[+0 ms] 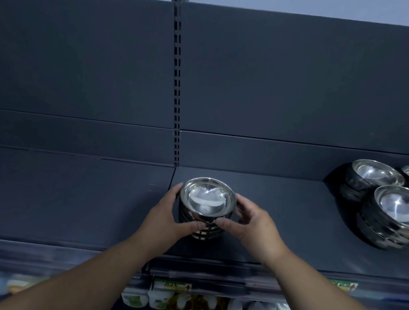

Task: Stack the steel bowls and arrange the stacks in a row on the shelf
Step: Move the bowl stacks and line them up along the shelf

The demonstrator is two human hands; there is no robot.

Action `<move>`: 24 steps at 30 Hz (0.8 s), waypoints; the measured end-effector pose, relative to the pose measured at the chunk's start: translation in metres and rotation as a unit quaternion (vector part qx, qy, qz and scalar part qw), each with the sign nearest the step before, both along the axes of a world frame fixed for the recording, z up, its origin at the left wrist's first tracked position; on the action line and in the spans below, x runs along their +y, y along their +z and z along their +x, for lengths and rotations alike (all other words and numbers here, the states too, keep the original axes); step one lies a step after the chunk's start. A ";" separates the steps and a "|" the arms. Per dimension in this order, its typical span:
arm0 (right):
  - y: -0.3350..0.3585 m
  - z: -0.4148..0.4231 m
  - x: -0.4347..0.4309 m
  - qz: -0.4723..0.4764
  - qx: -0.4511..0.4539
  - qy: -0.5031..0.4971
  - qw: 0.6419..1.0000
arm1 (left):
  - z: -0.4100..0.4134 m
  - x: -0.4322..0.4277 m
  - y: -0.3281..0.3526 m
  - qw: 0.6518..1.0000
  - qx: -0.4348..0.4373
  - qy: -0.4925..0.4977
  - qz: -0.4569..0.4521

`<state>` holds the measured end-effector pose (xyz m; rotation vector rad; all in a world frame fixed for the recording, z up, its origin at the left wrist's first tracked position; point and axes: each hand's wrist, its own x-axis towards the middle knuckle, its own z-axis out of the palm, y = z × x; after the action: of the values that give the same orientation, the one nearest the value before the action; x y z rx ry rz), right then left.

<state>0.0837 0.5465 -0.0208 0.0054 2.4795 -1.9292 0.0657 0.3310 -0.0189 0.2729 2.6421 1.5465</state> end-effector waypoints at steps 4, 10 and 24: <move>-0.002 -0.001 0.002 -0.030 0.011 -0.010 0.999 | -0.001 0.001 0.000 1.000 0.006 0.003 0.006; -0.014 -0.001 0.005 -0.024 -0.001 -0.003 1.000 | -0.002 0.000 -0.005 1.000 -0.001 -0.006 0.005; -0.024 -0.004 -0.001 -0.056 -0.014 -0.001 0.998 | -0.006 -0.005 -0.014 0.999 -0.024 -0.026 0.041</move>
<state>0.0793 0.5459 -0.0444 0.0350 2.3521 -2.0503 0.0598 0.3256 -0.0326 0.3028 2.5179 1.6254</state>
